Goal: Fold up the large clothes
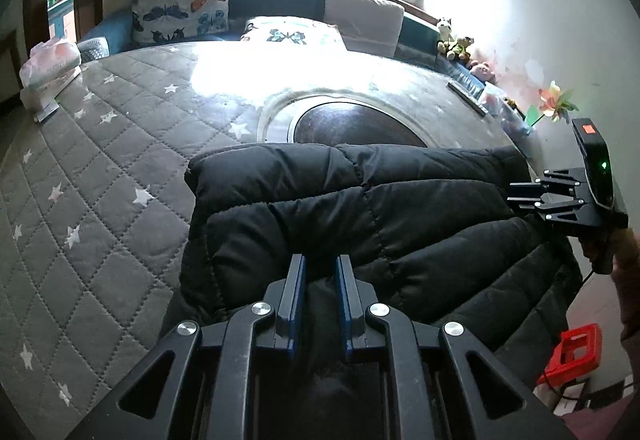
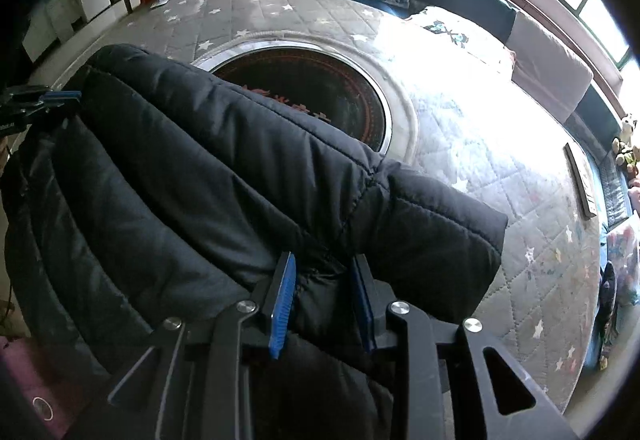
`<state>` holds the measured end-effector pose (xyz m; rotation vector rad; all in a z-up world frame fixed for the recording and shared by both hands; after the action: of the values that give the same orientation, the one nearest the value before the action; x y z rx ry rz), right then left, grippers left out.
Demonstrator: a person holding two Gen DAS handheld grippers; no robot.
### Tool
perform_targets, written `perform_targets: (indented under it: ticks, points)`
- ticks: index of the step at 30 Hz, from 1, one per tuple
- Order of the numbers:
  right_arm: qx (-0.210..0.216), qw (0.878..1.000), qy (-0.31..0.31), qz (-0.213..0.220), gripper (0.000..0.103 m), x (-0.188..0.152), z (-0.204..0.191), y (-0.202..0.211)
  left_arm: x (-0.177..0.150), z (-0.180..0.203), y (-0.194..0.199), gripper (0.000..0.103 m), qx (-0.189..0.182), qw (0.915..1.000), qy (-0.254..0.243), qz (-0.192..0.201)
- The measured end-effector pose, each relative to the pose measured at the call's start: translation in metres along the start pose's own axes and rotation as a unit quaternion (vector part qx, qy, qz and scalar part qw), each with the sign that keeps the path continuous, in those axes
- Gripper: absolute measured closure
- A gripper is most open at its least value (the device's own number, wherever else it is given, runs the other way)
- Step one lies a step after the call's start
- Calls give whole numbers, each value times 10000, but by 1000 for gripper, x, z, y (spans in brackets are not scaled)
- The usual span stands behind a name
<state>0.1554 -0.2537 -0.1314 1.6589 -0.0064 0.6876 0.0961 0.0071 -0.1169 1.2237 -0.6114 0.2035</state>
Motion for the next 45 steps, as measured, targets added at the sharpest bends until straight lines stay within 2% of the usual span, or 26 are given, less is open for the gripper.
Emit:
perform_targets:
  ticks: [8, 12, 15, 20, 26, 31, 32, 34, 35, 36, 37, 39, 40, 42, 44, 45]
  points:
    - [6, 9997, 43, 222, 71, -14, -8, 53, -2, 10, 46, 85, 456, 9985, -205, 230]
    - [299, 9991, 48, 314, 71, -27, -21, 78, -10, 13, 63, 85, 506, 9980, -260, 263]
    - [543, 9983, 1, 191, 71, -43, -28, 76, -24, 9, 59, 85, 563, 9979, -275, 141]
    - [570, 9981, -6, -212, 71, -76, -31, 39, -45, -2, 36, 85, 534, 9985, -79, -124]
    - [761, 9968, -190, 123, 70, -83, -26, 25, -51, -1, 21, 85, 674, 9975, -172, -156]
    - [917, 9950, -271, 301, 70, -86, -12, 54, -47, -3, 35, 85, 460, 9989, 76, -2]
    - [866, 9950, -302, 387, 68, -84, -7, 65, -44, -5, 40, 85, 447, 9989, 104, 42]
    - [714, 9953, -343, 548, 50, -80, 1, 82, -39, -3, 50, 83, 425, 9988, 151, 165]
    - [633, 9952, -376, 651, 31, -78, 8, 89, -37, -2, 54, 80, 428, 9987, 160, 204]
    - [614, 9943, -431, 754, 22, -76, 14, 94, -35, -2, 57, 66, 430, 9987, 163, 231]
    - [625, 9938, -476, 786, 21, -75, 20, 95, -32, 1, 62, 51, 366, 9987, 167, 305]
    - [616, 9930, -644, 771, 21, -71, 34, 92, -25, 3, 70, 32, 444, 9979, 146, 459]
    - [610, 9929, -725, 719, 21, -72, 44, 86, -21, 3, 74, 29, 591, 9968, 113, 529]
    - [686, 9916, -884, 647, 20, -72, 54, 74, -14, 5, 84, 27, 652, 9957, 49, 658]
    - [862, 9883, -1113, 590, 20, -69, 65, 60, -8, 4, 90, 15, 630, 9956, 76, 689]
    - [975, 9858, -1227, 599, 20, -65, 65, 55, -4, 2, 91, 13, 626, 9955, 141, 700]
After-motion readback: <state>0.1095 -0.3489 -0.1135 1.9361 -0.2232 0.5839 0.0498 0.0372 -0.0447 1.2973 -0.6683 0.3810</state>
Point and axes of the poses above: each gripper's, at about its wrist camera, not at the fingertips, and y roughly against the way its jaws point, z to its right, x to its top, the point moved 8 cm from there along -y, roughly the way its jaws point, and after that the axes turned 5 degrees about x, right-handed, at the moved point
